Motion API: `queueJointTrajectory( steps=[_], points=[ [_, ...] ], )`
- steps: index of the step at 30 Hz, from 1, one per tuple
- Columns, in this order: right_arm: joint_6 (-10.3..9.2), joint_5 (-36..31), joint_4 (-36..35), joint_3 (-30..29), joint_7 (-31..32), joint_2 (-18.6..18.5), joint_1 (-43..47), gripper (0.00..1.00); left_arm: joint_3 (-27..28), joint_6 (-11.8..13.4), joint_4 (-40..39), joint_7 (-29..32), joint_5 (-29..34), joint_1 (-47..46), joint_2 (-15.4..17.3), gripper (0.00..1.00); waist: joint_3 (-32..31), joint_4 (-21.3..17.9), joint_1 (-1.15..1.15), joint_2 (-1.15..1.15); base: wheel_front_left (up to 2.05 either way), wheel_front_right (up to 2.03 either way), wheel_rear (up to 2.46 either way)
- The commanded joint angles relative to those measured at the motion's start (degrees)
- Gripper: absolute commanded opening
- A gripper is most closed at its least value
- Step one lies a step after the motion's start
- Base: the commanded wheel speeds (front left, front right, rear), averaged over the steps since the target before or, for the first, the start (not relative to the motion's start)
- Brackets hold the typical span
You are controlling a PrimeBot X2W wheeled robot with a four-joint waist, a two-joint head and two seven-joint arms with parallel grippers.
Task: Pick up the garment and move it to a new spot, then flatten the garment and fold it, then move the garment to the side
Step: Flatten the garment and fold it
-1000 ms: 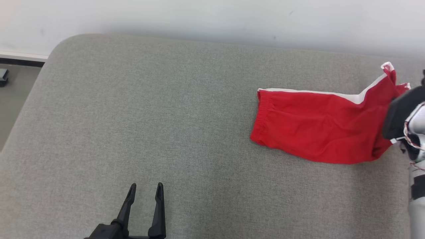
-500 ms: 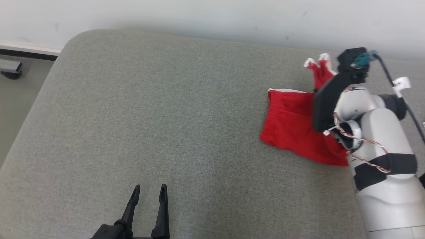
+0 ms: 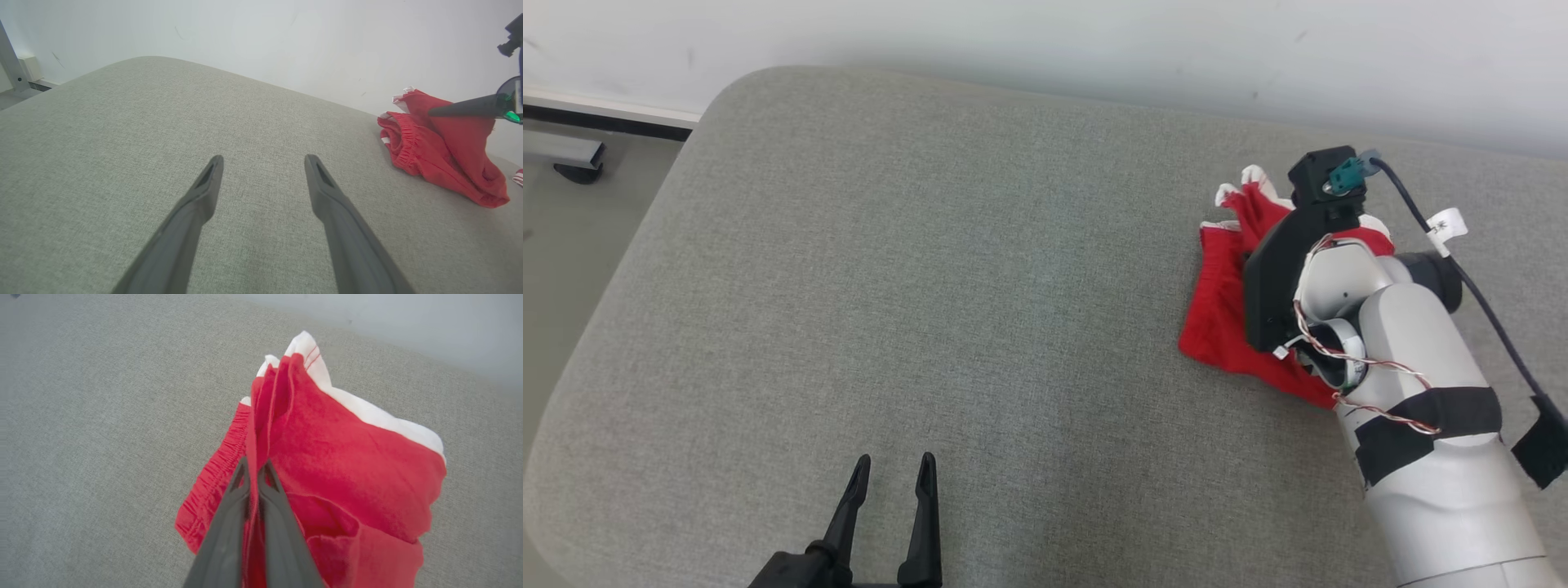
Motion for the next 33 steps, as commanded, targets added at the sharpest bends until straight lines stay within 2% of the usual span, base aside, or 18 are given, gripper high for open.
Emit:
queueJointTrajectory(
  steps=[1, 2, 3, 11, 14, 20, 21, 22, 23, 24, 33],
  points=[
    [-0.15, 1.04, 0.36, 0.42, -0.46, 0.96, 0.51, 0.29, 0.15, 0.09, 0.13, -0.15, 0.09, 0.41, -0.04, 1.00, -0.19, -0.08, 0.00, 0.00, 0.00, 0.00, 0.00],
    [-0.15, 1.61, 0.51, 0.64, -0.71, 1.23, 0.45, 0.50, 0.23, 0.10, 0.09, -0.15, 0.18, 0.50, -0.04, 1.00, -0.22, -0.17, 0.00, 0.00, 0.00, 0.00, 0.00],
    [-0.15, 1.95, 0.46, 0.55, -1.28, 1.38, 0.24, 1.00, 0.33, 0.09, 0.02, -0.15, 0.32, 0.53, -0.04, 1.00, -0.20, -0.29, 0.00, 0.00, 0.00, 0.00, 0.00],
    [-0.15, 8.29, -1.12, -2.02, -6.08, 3.04, -1.02, 1.00, 0.40, 0.01, -0.08, -0.15, 0.61, 0.23, -0.04, 1.00, -0.68, -1.02, 0.00, 0.00, 0.00, 0.00, 0.00],
    [-0.15, 8.73, -2.56, -4.07, -8.32, 0.98, -0.10, 1.00, 0.48, 0.05, -0.22, -0.15, 0.65, 0.46, -0.04, 1.00, -0.94, -1.29, 0.00, 0.00, 0.00, 0.00, 0.00],
    [-0.15, 4.78, -1.73, -8.61, -12.25, -3.82, 4.71, 1.00, 0.43, -0.17, -0.44, -0.15, 0.69, 0.71, -0.05, 1.00, -1.10, -1.33, 0.00, 0.00, 0.00, 0.00, 0.00],
    [-0.15, 4.37, -1.30, -9.60, -13.08, -4.21, 5.37, 0.96, 0.47, -0.18, -0.55, -0.15, 0.69, 0.70, -0.05, 1.00, -0.98, -1.36, 0.00, 0.00, 0.00, 0.00, 0.00],
    [-0.14, 3.66, -0.79, -10.07, -13.76, -4.65, 6.03, 0.39, 0.50, -0.22, -0.62, -0.15, 0.65, 0.67, -0.05, 1.00, -0.85, -1.38, 0.00, 0.00, 0.00, 0.00, 0.00],
    [-0.15, 2.92, -0.30, -10.01, -14.52, -5.05, 6.70, 0.07, 0.52, -0.27, -0.61, -0.15, 0.64, 0.67, -0.05, 1.00, -0.71, -1.40, 0.00, 0.00, 0.00, 0.00, 0.00],
    [-0.15, 2.26, 0.17, -9.66, -15.17, -5.22, 7.24, 0.00, 0.54, -0.30, -0.65, -0.15, 0.65, 0.66, -0.05, 1.00, -0.57, -1.47, 0.00, 0.00, 0.00, 0.00, 0.00],
    [-0.15, 3.22, 2.51, -0.27, -15.47, -1.36, 8.65, 0.00, 0.89, -0.24, -0.58, -0.15, 0.66, -0.09, -0.05, 1.00, 0.15, -2.74, 0.00, 0.00, 0.00, 0.00, 0.00]
  ],
)
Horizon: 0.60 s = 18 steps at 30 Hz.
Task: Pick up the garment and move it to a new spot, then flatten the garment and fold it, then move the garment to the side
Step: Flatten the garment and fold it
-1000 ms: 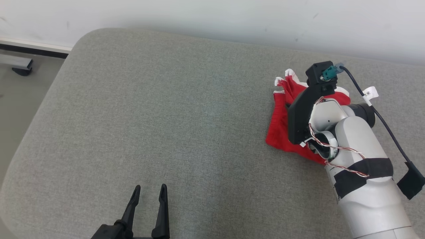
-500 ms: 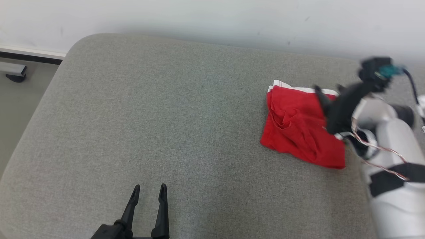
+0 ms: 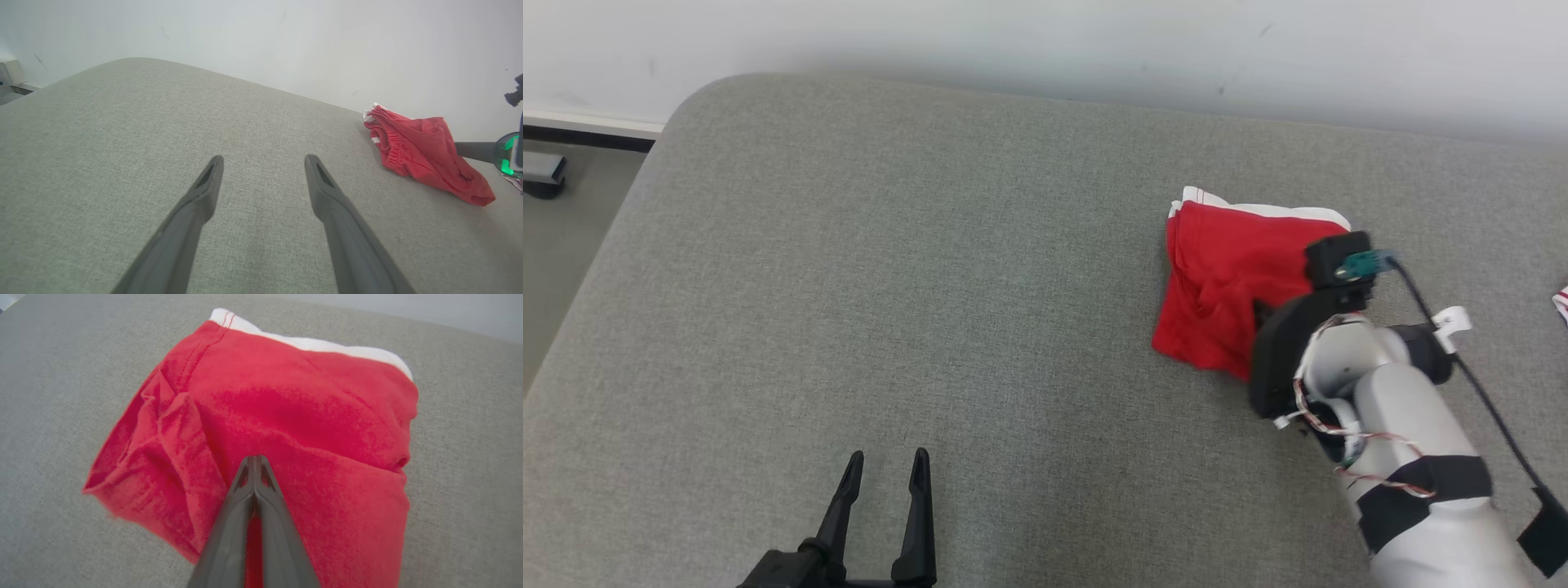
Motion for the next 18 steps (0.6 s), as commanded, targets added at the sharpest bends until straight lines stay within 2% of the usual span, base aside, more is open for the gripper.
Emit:
queueJointTrajectory(
  steps=[1, 8, 12, 13, 14, 15, 18],
  points=[
    [-0.15, 0.78, -0.08, 1.78, 0.42, 0.75, 0.82, 0.00, 0.06, 0.06, -0.01, -0.15, 0.17, -0.33, -0.05, 1.00, -0.02, -0.19, 0.00, -0.01, 0.00, 0.00, 0.00],
    [-0.15, 6.89, -5.75, 12.98, 4.96, 2.03, 4.76, 0.00, 0.24, 0.16, -0.12, -0.15, 0.02, -0.10, -0.05, 1.00, -0.64, -0.54, 0.00, -0.01, 0.00, 0.00, 0.00],
    [-0.15, 10.91, -11.97, 15.73, 6.62, 1.83, 8.34, 0.00, 0.64, 0.17, -0.15, -0.15, 0.19, 0.57, -0.05, 1.00, -1.11, -1.08, 0.00, -0.01, 0.00, 0.00, 0.00],
    [-0.15, 11.59, -13.70, 15.78, 6.42, 1.82, 9.36, 0.25, 0.82, 0.25, -0.18, -0.15, 0.21, 0.71, -0.04, 1.00, -1.29, -1.26, 0.00, -0.01, 0.00, 0.00, 0.00],
    [-0.15, 12.33, -15.46, 15.55, 6.17, 1.87, 10.53, 0.81, 0.93, 0.32, -0.26, -0.15, 0.24, 0.85, -0.04, 1.00, -1.43, -1.43, 0.00, -0.01, 0.00, 0.00, 0.00],
    [-0.15, 13.03, -17.07, 14.88, 5.57, 2.14, 11.73, 1.00, 1.12, 0.43, -0.29, -0.15, 0.23, 0.98, -0.05, 1.00, -1.71, -1.65, 0.00, -0.01, 0.00, 0.00, 0.00],
    [-0.15, 13.64, -22.03, 12.00, 3.03, 3.17, 15.60, 1.00, 1.67, 0.57, -0.60, -0.15, 0.46, 1.33, -0.04, 1.00, -2.69, -2.28, 0.00, -0.01, 0.00, 0.00, 0.00]
  ],
)
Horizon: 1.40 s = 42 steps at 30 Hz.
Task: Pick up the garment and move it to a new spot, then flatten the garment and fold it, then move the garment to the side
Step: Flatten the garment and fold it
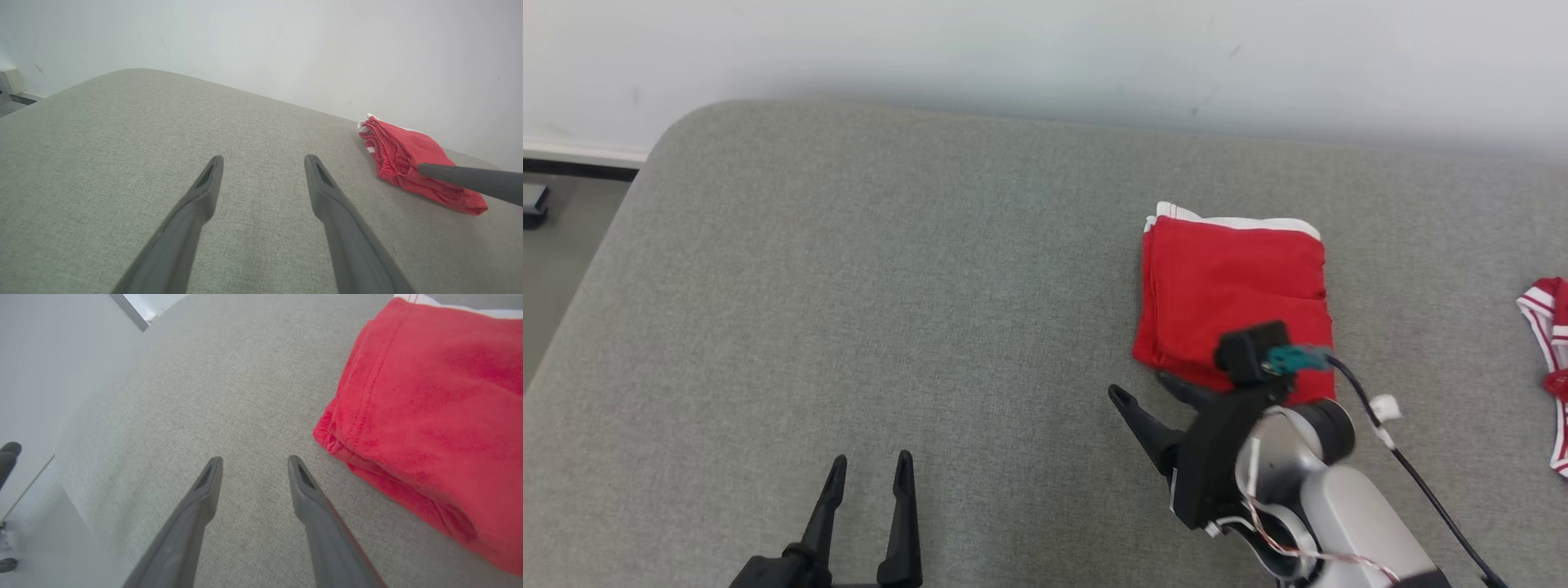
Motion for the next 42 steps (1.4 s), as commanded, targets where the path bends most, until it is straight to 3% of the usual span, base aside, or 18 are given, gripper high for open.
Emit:
queueJointTrajectory(
  steps=[1, 11, 19, 30, 42],
  points=[
    [-0.15, -0.10, -2.11, -1.26, -1.49, 0.77, 2.43, 1.00, 0.47, 0.29, -0.34, -0.15, 0.55, 0.93, -0.03, 1.00, -1.03, -0.75, 0.00, 0.00, 0.00, 0.00, 0.00],
    [-0.15, -3.75, -11.49, -13.10, -13.34, 4.26, 14.02, 1.00, 4.61, 0.84, -2.52, -0.15, 1.96, 3.17, -0.03, 1.00, -4.93, -3.76, 0.00, 0.00, 0.00, 0.00, 0.00],
    [-0.15, -9.19, -13.33, -19.32, -23.28, 4.81, 20.70, 1.00, 8.37, 0.54, -3.38, -0.15, 2.68, 4.61, -0.02, 1.00, -7.60, -5.99, 0.00, 0.00, 0.00, 0.00, 0.00],
    [-0.15, -11.26, -10.11, -20.90, -31.32, 3.89, 23.74, 1.00, 13.14, -1.26, -0.91, -0.15, 2.77, 5.26, -0.05, 1.00, -8.77, -10.28, 0.00, 0.00, 0.00, 0.00, 0.00],
    [-0.15, -13.91, -6.45, -19.50, -37.20, 1.94, 24.24, 1.00, 14.07, -0.57, 0.31, -0.15, 2.89, 6.57, -0.03, 1.00, -10.01, -13.38, 0.00, 0.00, 0.00, 0.00, 0.00]
  ],
)
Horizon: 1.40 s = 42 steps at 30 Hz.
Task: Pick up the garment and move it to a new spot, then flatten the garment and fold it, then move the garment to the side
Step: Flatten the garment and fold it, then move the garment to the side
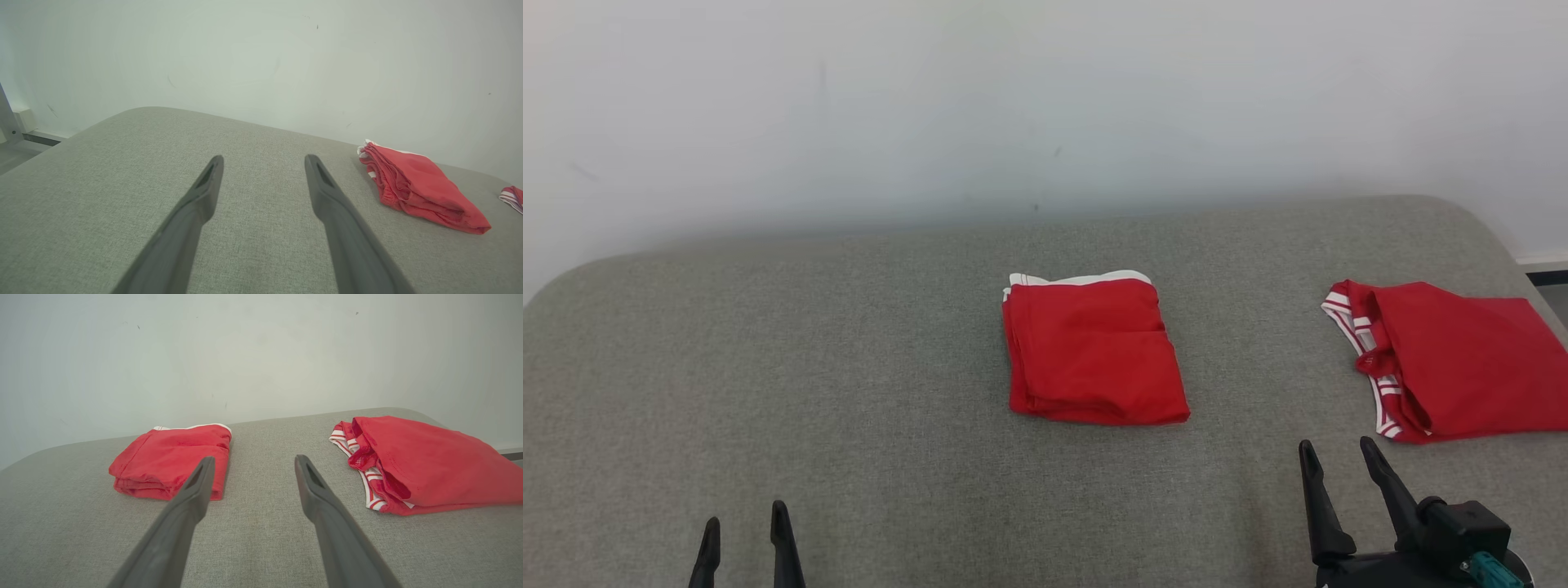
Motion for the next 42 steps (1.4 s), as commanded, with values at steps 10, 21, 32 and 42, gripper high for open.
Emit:
queueJointTrajectory(
  steps=[10, 21, 32, 42],
  points=[
    [-0.13, -2.85, -0.80, 0.60, -1.29, 0.13, 0.76, 1.00, 0.10, 1.73, -0.54, -0.15, -0.60, 1.42, -0.03, 1.00, -0.09, 0.18, 0.00, 0.00, 0.00, 0.00, 0.00],
    [-0.14, -1.47, -0.65, 1.36, -0.55, 0.52, 0.80, 1.00, -0.40, 1.86, -1.20, -0.15, 1.58, 1.41, -0.04, 1.00, 0.37, 0.69, 0.00, 0.00, 0.00, 0.00, 0.00],
    [-0.14, -1.03, -0.64, 1.04, 0.46, 0.25, 0.34, 1.00, -1.47, 2.10, -1.18, -0.15, 1.53, 0.97, -0.03, 1.00, 0.64, 1.15, 0.00, 0.00, 0.00, 0.00, 0.00],
    [-0.14, 2.19, 1.40, -1.19, 27.99, -0.40, -14.77, 1.00, -3.67, 1.98, -1.14, -0.15, 0.66, -0.08, -0.03, 1.00, 3.20, 3.74, 0.00, 0.00, 0.00, 0.00, 0.00]
  ],
)
